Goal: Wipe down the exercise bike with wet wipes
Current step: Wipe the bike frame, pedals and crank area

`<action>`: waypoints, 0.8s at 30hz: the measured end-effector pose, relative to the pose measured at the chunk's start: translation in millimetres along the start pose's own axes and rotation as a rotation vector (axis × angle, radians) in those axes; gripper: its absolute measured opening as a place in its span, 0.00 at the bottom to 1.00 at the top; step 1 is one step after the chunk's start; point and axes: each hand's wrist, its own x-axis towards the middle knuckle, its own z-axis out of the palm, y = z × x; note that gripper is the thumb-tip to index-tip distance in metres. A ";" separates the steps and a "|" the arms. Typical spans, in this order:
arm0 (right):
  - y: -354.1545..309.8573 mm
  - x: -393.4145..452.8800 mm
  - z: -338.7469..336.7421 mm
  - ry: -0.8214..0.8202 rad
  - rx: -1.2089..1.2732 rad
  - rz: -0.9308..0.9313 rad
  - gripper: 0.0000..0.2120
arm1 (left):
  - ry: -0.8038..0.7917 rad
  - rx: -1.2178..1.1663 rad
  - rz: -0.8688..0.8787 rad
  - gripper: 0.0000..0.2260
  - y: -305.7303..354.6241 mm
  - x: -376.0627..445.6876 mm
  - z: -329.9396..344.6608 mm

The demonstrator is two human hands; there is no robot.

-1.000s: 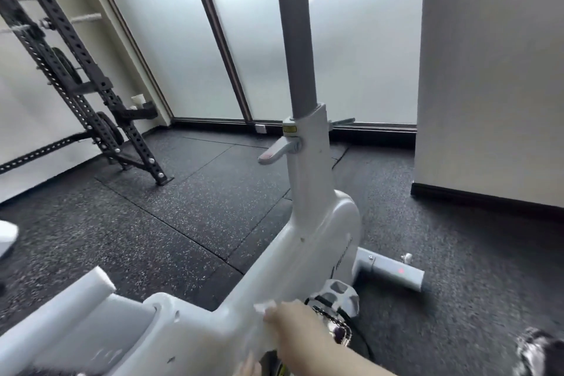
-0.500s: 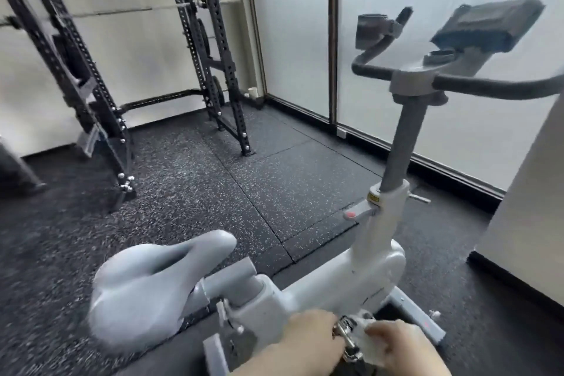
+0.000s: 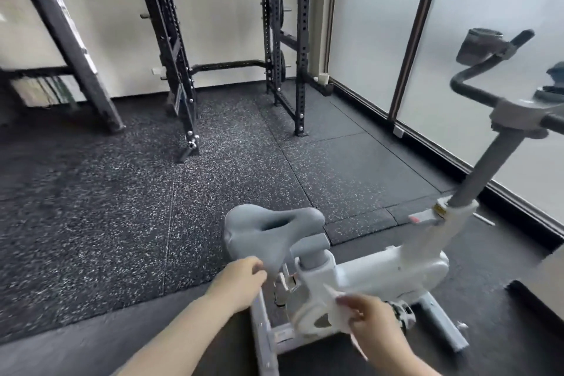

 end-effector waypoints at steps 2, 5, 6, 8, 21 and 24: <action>-49.9 21.1 16.8 0.109 0.002 -0.045 0.26 | 0.019 -0.033 0.011 0.16 -22.3 5.4 -15.7; -108.2 60.4 51.7 0.339 0.045 -0.103 0.23 | 0.024 -0.079 0.031 0.15 -52.9 18.0 -40.7; -121.3 71.2 65.2 0.385 0.070 -0.093 0.21 | 0.030 -0.087 0.049 0.15 -62.4 23.9 -49.3; -138.4 87.7 107.1 0.413 0.064 -0.077 0.16 | 0.015 -0.054 0.085 0.14 -80.6 35.5 -67.3; -152.6 95.0 205.4 0.584 -0.137 -0.091 0.24 | -0.093 -0.081 0.355 0.14 -113.1 103.2 -91.9; -149.6 88.6 223.0 0.568 -0.319 -0.062 0.26 | -0.096 -0.081 0.462 0.19 -106.9 118.9 -75.3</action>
